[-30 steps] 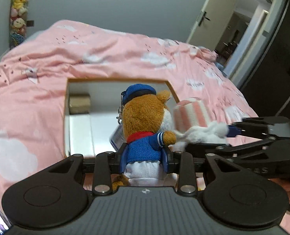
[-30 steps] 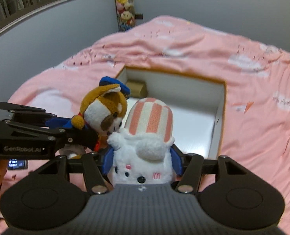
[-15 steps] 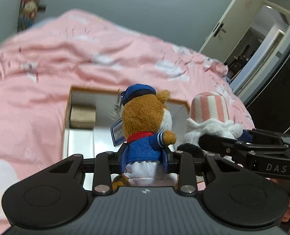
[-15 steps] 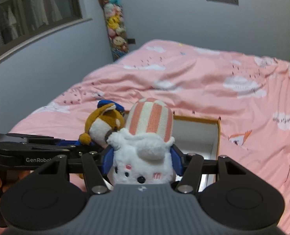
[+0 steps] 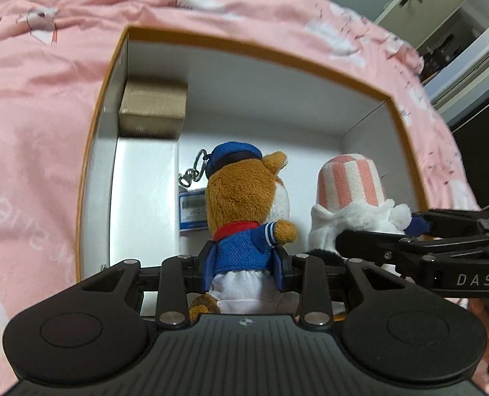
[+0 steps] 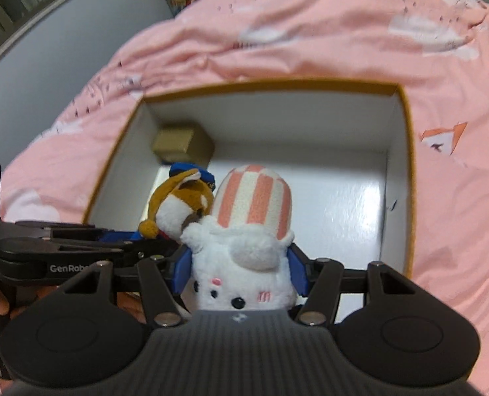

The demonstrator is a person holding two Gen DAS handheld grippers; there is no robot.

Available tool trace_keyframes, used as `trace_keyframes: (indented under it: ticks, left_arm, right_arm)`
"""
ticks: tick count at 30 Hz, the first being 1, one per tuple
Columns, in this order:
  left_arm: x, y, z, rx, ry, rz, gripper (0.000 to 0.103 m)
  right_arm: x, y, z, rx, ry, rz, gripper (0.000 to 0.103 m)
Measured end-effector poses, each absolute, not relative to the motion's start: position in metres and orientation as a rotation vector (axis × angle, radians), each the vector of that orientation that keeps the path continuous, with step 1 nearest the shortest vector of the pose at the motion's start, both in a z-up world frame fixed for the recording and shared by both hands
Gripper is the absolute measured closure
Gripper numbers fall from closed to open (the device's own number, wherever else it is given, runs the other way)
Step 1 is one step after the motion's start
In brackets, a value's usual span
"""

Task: Organize objects
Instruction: 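Lift both plush toys and carry them into the orange box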

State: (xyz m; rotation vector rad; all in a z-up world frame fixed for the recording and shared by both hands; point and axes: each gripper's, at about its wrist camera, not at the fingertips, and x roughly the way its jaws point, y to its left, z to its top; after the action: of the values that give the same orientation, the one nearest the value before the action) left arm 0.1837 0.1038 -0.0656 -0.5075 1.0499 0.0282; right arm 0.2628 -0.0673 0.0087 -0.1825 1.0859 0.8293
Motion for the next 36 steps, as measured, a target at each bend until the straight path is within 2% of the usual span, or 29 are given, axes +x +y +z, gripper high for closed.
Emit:
trace_keyframes:
  ticks: [9, 17, 22, 24, 26, 30, 36]
  left_arm:
    - [0.192, 0.094, -0.082, -0.448, 1.125, 0.058, 0.064]
    - [0.187, 0.1, -0.091, -0.459, 1.135, 0.047, 0.062]
    - [0.179, 0.097, -0.078, -0.425, 1.105, 0.053, 0.057]
    - [0.178, 0.1, -0.072, -0.464, 1.073, 0.032, 0.051]
    - [0.173, 0.104, -0.068, -0.491, 1.052, 0.026, 0.051]
    - [0.174, 0.104, -0.067, -0.474, 1.047, 0.038, 0.064]
    - [0.179, 0.101, -0.07, -0.479, 1.041, 0.061, 0.066]
  right_arm:
    - [0.288, -0.046, -0.029, -0.279, 1.23, 0.874, 0.042]
    - [0.292, -0.022, -0.048, -0.364, 1.275, 0.922, 0.041]
    - [0.3, -0.018, -0.054, -0.36, 1.316, 0.929, 0.04]
    - [0.302, -0.018, -0.054, -0.343, 1.335, 0.93, 0.04]
    - [0.302, -0.016, -0.055, -0.348, 1.336, 0.932, 0.04]
    - [0.297, -0.01, -0.057, -0.35, 1.323, 0.954, 0.04]
    - [0.296, -0.012, -0.059, -0.319, 1.329, 0.926, 0.038]
